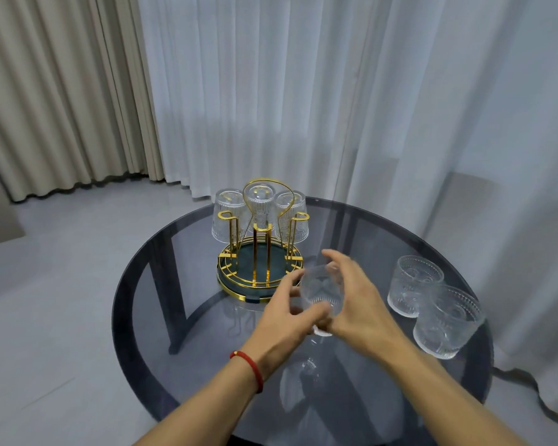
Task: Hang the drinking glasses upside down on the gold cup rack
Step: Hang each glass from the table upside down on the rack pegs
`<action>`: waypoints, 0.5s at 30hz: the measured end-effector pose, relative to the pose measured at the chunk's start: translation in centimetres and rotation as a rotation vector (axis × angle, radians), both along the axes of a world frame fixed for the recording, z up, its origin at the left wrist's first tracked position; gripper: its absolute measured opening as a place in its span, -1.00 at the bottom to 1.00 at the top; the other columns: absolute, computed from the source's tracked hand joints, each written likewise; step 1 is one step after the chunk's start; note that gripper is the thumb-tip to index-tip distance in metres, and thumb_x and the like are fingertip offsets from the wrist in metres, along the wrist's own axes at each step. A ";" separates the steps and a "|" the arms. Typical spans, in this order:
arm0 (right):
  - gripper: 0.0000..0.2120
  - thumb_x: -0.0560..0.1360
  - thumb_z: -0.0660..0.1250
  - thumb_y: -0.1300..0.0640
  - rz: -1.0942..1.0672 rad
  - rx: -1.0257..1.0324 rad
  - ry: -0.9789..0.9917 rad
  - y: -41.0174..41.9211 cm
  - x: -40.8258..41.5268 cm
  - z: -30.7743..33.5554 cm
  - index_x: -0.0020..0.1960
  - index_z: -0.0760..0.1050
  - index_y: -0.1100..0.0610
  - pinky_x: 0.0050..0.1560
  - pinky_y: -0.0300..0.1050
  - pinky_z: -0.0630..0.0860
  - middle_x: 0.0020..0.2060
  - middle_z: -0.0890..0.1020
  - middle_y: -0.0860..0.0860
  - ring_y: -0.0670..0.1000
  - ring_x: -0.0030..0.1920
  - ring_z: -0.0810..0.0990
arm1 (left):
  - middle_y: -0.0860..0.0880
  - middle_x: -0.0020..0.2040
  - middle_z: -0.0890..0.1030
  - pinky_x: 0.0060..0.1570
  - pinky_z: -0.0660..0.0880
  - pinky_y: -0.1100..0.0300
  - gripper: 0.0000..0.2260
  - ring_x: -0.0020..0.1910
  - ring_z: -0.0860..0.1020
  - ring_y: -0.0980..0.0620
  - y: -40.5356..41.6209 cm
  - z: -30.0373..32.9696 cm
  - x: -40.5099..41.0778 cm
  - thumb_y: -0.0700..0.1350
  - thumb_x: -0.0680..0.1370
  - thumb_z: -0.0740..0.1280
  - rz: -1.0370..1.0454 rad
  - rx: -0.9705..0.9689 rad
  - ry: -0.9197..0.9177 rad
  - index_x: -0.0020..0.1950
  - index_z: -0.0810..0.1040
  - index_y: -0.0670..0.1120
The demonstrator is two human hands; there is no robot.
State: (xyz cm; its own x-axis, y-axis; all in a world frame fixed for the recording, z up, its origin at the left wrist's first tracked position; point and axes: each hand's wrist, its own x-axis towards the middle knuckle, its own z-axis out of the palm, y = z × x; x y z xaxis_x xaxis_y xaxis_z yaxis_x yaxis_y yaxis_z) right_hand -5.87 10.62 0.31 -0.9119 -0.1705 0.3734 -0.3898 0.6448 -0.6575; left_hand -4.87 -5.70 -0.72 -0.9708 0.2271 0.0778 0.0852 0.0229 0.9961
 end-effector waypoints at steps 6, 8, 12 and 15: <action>-0.06 0.29 0.61 0.06 0.200 0.135 0.127 -1.7 1.2 -0.1 0.58 0.25 -0.08 0.45 -0.09 0.33 0.42 0.48 -0.16 -0.17 0.44 0.38 | 0.01 0.04 0.62 -0.01 0.64 0.02 -0.59 -0.06 0.62 0.18 -0.3 0.4 0.2 -0.11 0.43 0.56 0.160 -0.011 0.006 0.20 0.48 0.04; -0.20 0.36 0.55 -0.11 0.163 0.033 0.099 -1.6 1.0 0.2 0.54 0.30 -0.15 0.49 -0.11 0.29 0.49 0.42 -0.18 -0.21 0.50 0.32 | -0.08 0.00 0.63 -0.16 0.67 -0.01 -0.62 -0.12 0.66 0.08 -0.8 1.0 0.0 -0.20 0.45 0.53 0.201 0.185 -0.078 0.19 0.49 -0.04; -0.56 0.51 0.27 -0.35 0.063 -0.349 -0.220 -1.3 0.9 -0.1 0.38 0.41 -0.37 0.41 0.10 0.46 0.32 0.58 -0.23 -0.18 0.36 0.52 | -0.22 0.15 0.63 -0.02 0.64 -0.19 -0.48 0.03 0.69 -0.13 -2.2 1.7 -0.6 -0.10 0.39 0.52 0.145 0.410 -0.178 0.30 0.45 -0.11; -0.64 0.55 0.26 -0.27 0.089 -0.595 -0.352 -1.5 0.7 -0.9 0.33 0.48 -0.32 0.20 0.14 0.63 0.18 0.67 -0.19 -0.06 0.22 0.66 | -0.25 0.17 0.64 0.05 0.61 -0.21 -0.48 0.09 0.66 -0.20 -2.5 1.2 -0.7 -0.09 0.39 0.50 0.068 0.472 -0.219 0.31 0.45 -0.13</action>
State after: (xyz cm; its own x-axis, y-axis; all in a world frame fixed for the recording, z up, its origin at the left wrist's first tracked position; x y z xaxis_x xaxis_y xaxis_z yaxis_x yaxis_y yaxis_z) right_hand -5.15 9.13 -0.56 -0.9879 -0.1080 0.1112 -0.1232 0.1113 -0.9861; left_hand -5.52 -8.23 0.43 -0.9871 0.1518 -0.0500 -0.1121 -0.4350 0.8934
